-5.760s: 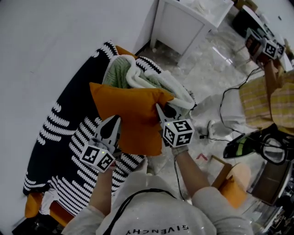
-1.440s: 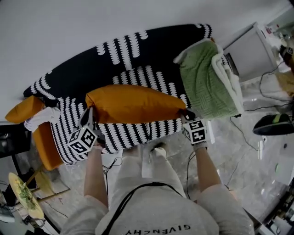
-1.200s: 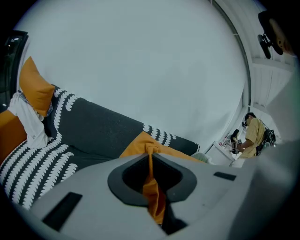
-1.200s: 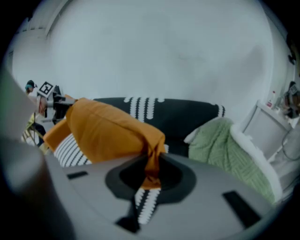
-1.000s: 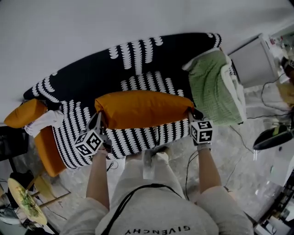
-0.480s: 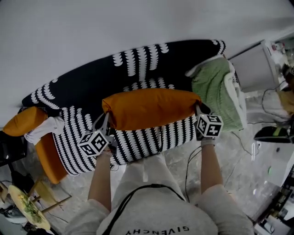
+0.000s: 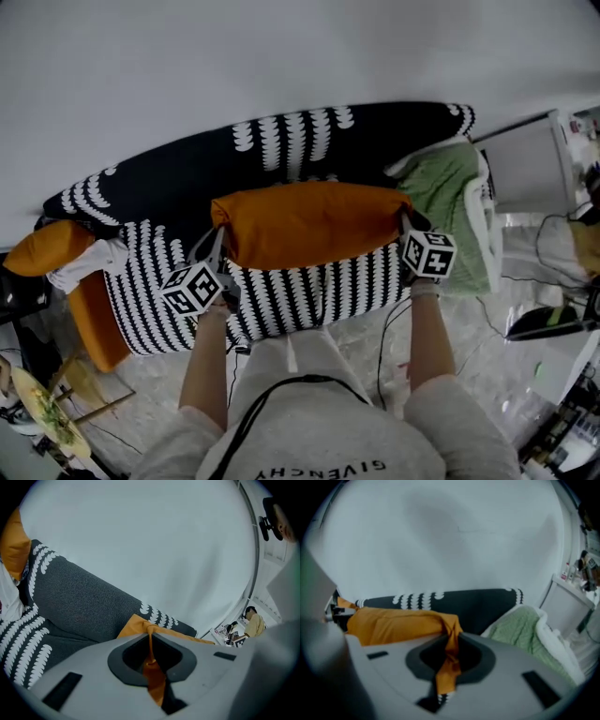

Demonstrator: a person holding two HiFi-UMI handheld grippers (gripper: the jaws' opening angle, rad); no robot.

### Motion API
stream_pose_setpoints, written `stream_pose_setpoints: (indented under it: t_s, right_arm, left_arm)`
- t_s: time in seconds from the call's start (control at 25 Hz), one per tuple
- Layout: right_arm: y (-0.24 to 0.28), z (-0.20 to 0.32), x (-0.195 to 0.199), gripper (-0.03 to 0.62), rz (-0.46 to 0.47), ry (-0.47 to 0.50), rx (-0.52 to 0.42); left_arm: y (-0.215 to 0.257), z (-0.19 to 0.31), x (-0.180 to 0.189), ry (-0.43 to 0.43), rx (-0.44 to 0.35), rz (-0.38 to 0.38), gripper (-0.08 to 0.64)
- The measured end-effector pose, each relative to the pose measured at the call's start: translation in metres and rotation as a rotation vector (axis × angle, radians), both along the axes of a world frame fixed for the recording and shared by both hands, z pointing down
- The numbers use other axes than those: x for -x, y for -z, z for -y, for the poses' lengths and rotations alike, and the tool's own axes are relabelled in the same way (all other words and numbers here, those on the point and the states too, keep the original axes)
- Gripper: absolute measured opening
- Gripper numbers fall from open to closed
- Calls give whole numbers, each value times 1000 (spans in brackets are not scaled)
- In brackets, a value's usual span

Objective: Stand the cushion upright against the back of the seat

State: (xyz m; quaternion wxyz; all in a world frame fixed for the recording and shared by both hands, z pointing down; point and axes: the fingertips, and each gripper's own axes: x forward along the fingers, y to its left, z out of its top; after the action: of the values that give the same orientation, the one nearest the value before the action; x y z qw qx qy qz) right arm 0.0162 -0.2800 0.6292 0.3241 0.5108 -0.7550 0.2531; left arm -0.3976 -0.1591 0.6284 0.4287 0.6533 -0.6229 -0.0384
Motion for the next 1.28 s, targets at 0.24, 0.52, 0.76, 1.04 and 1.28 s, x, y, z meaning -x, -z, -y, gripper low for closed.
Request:
stream_pose_setpoints:
  t_s: [0.24, 0.52, 0.76, 1.04, 1.28]
  right_arm:
    - [-6, 42, 9, 51, 8, 25, 8]
    - [-13, 84, 20, 51, 11, 52, 8]
    - [-17, 109, 30, 51, 14, 70, 9]
    - [-24, 133, 36, 51, 16, 78, 15]
    - [-28, 145, 43, 51, 13, 79, 14]
  left_arm:
    - [-5, 22, 3, 36, 15, -2, 44]
    - [-13, 46, 8, 61, 31, 1, 44]
    - [-17, 60, 15, 86, 36, 2, 44]
    - [-21, 80, 22, 100, 39, 7, 44]
    - [-23, 90, 29, 112, 39, 8, 44]
